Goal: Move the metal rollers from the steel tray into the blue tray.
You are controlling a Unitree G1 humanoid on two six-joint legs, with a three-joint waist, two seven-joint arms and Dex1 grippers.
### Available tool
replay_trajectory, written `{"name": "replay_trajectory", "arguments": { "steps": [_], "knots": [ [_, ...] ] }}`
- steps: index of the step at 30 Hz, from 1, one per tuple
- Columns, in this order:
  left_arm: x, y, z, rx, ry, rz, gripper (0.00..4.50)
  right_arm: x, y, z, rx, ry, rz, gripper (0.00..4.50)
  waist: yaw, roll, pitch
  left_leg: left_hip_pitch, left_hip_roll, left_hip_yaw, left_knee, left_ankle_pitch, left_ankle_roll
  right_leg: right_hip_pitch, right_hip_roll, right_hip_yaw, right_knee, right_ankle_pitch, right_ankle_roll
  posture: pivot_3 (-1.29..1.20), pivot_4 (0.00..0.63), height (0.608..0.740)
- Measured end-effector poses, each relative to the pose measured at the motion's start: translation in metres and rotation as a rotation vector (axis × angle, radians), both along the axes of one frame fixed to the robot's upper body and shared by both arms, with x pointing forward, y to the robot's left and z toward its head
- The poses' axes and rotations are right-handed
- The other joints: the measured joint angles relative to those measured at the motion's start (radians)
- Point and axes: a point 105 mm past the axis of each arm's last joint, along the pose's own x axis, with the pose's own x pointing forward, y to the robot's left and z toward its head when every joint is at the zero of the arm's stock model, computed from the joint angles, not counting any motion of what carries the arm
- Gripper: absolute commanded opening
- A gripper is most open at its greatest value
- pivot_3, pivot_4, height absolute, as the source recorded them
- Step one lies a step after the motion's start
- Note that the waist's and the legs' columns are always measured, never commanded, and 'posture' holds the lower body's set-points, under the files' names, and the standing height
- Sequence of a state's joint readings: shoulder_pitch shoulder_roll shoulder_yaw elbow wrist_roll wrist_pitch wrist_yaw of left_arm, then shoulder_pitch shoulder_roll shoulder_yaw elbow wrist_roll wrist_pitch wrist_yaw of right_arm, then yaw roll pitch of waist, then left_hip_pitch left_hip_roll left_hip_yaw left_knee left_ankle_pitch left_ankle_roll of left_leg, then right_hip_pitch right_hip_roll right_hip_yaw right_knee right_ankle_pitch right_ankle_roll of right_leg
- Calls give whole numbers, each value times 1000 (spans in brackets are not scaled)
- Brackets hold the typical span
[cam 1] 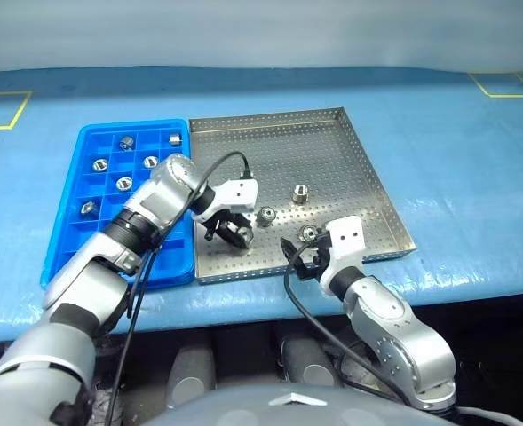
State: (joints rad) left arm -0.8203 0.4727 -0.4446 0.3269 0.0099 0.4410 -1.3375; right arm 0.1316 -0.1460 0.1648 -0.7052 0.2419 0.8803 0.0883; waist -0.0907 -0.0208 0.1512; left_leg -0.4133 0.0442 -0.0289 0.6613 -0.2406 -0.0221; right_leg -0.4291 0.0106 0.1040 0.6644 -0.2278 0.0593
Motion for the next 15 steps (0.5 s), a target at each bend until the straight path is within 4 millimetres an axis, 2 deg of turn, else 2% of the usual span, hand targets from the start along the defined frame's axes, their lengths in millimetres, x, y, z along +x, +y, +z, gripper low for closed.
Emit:
{"name": "replay_trajectory", "arguments": {
  "steps": [3,6,7,8,12,15],
  "knots": [
    [20,16,25,-151,-141,261,1712,3,6,1,2,-4,25,4500,3,0,0,1,0,0,0,0,0,0,0,0,1,2,4,6,150,740],
    [23,43,33,-230,-227,497,1712,6,15,2,-1,-10,73,4500,11,0,0,1,0,-1,-1,0,0,0,0,0,2,2,4,47,150,740],
    [21,57,31,-243,-252,604,1712,9,20,5,-4,-26,107,4500,19,0,0,1,0,-1,-1,0,0,0,0,-1,2,3,4,63,150,740],
    [20,61,30,-242,-257,630,1712,10,21,6,-5,-30,113,4500,21,0,0,1,0,-1,-1,0,0,0,0,-1,2,2,4,71,150,740],
    [10,104,33,-273,-371,951,1712,18,47,18,-15,-109,255,4500,43,0,0,1,0,-1,0,0,0,1,0,-2,1,3,5,139,150,740],
    [-5,133,38,-263,-465,1149,1712,21,65,22,-12,-139,345,4500,69,0,0,2,0,-1,0,0,0,1,0,-2,1,3,5,189,150,740]
  ]
}}
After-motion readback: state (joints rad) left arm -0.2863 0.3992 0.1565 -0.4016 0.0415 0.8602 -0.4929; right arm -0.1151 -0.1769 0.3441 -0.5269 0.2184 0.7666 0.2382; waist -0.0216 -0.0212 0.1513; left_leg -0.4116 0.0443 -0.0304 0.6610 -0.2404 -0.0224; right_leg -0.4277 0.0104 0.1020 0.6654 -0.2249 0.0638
